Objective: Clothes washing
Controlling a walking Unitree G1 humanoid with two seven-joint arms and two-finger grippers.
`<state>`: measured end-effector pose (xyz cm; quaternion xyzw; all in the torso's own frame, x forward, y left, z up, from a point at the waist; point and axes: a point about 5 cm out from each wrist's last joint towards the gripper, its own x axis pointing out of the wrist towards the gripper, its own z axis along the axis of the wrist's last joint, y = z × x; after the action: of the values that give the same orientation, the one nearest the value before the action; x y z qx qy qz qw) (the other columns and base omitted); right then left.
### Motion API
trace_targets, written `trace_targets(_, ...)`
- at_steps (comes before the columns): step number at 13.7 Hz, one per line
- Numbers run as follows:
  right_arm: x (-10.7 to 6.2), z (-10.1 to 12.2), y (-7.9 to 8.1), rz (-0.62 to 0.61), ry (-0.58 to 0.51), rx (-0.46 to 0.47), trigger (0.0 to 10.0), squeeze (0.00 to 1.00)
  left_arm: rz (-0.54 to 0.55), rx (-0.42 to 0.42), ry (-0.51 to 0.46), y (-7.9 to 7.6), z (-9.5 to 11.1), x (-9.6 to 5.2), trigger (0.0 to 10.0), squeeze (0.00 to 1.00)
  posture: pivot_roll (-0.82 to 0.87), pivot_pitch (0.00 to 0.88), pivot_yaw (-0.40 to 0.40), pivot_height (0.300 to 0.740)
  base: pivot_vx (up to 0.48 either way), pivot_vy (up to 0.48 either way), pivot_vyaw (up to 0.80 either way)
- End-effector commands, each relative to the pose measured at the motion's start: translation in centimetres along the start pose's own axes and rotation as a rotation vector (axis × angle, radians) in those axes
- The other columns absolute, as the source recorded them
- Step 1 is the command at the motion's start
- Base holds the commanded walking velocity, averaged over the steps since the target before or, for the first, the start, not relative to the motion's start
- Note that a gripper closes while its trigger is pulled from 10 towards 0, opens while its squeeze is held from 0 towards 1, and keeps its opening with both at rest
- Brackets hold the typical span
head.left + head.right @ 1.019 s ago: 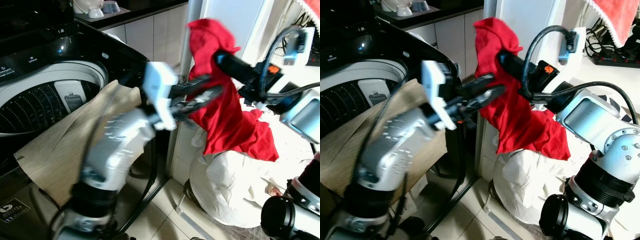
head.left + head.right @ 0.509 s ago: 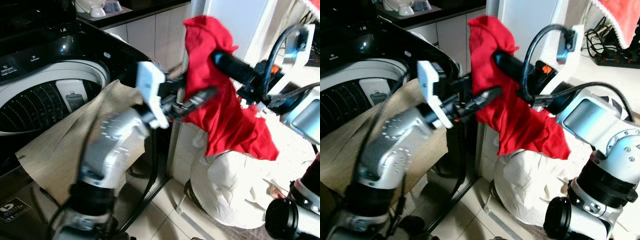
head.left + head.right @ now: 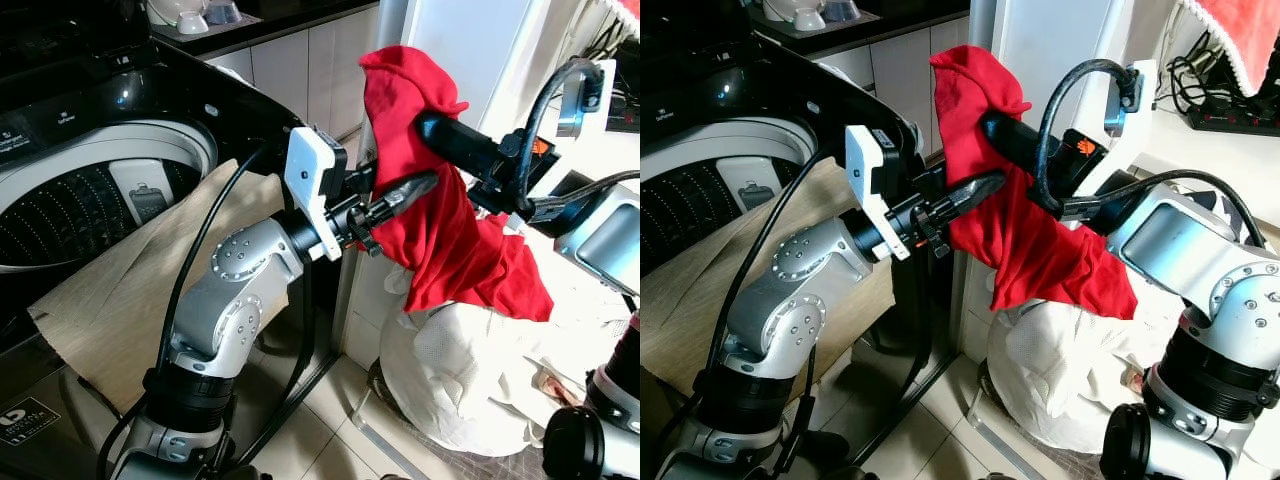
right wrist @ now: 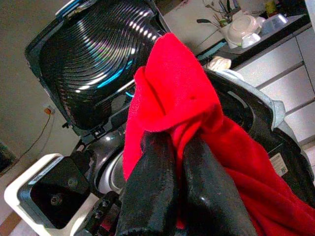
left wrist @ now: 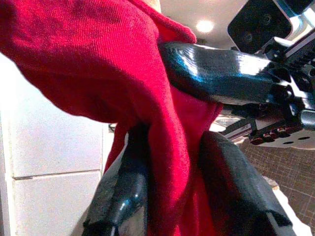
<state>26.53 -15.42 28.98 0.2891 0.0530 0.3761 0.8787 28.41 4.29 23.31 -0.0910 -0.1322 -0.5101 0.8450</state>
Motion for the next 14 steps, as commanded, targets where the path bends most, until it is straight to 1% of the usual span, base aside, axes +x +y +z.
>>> trace_targets(1,-0.1,0.2,0.4,0.013,-0.009,-0.012,0.0,0.00,-0.006,-0.008,0.002,0.0,-0.1,0.0,0.0,0.00,-0.11,0.000,-0.003,0.740,0.000,0.000,0.00)
trace_targets(5,-0.1,0.1,0.4,0.011,-0.006,-0.014,0.0,0.00,-0.016,-0.018,0.004,-0.1,-0.1,-0.2,0.0,0.00,-0.11,0.000,0.000,0.740,0.000,0.000,0.00)
trace_targets(7,-0.1,0.1,0.4,0.002,-0.014,-0.019,0.0,0.00,0.007,-0.009,-0.004,0.2,0.0,-0.3,0.0,0.00,-0.11,0.000,-0.001,0.740,0.000,0.000,0.00)
trace_targets(8,-0.1,0.4,0.3,-0.003,-0.031,-0.039,2.7,0.00,0.055,0.011,-0.006,0.8,0.1,-0.3,0.0,0.00,-0.11,0.000,-0.002,0.740,0.000,0.000,0.00)
trace_targets(9,0.0,0.8,0.1,0.018,-0.079,0.022,10.0,1.00,0.114,0.030,-0.011,1.7,0.2,-0.4,0.0,0.00,-0.11,0.000,-0.001,0.740,0.000,0.000,0.00)
trace_targets(10,-0.1,0.9,0.1,0.002,-0.072,-0.008,10.0,1.00,0.173,0.053,-0.030,2.6,0.8,-0.6,0.0,0.00,-0.10,0.000,-0.001,0.740,0.000,0.000,0.00)
trace_targets(11,-0.2,1.0,0.2,0.004,-0.077,-0.015,10.0,1.00,0.209,0.070,-0.043,3.2,1.2,-0.8,0.0,0.00,-0.10,0.000,-0.002,0.740,0.000,0.000,0.00)
trace_targets(12,-0.2,1.6,-0.2,-0.057,-0.108,-0.078,10.0,0.00,0.413,0.187,-0.121,6.7,3.9,-2.2,0.0,0.00,-0.10,0.000,-0.001,0.740,0.000,0.000,0.00)
trace_targets(13,-0.3,1.7,0.0,-0.050,-0.118,-0.099,10.0,0.00,0.548,0.300,-0.177,8.6,6.4,-3.1,0.0,0.00,-0.10,0.000,0.000,0.740,0.000,0.000,0.00)
trace_targets(14,-0.3,1.7,0.5,-0.029,-0.111,-0.146,10.0,0.00,0.736,0.527,-0.249,10.9,10.9,-4.6,0.0,0.00,-0.09,0.000,0.000,0.740,0.000,0.000,0.00)
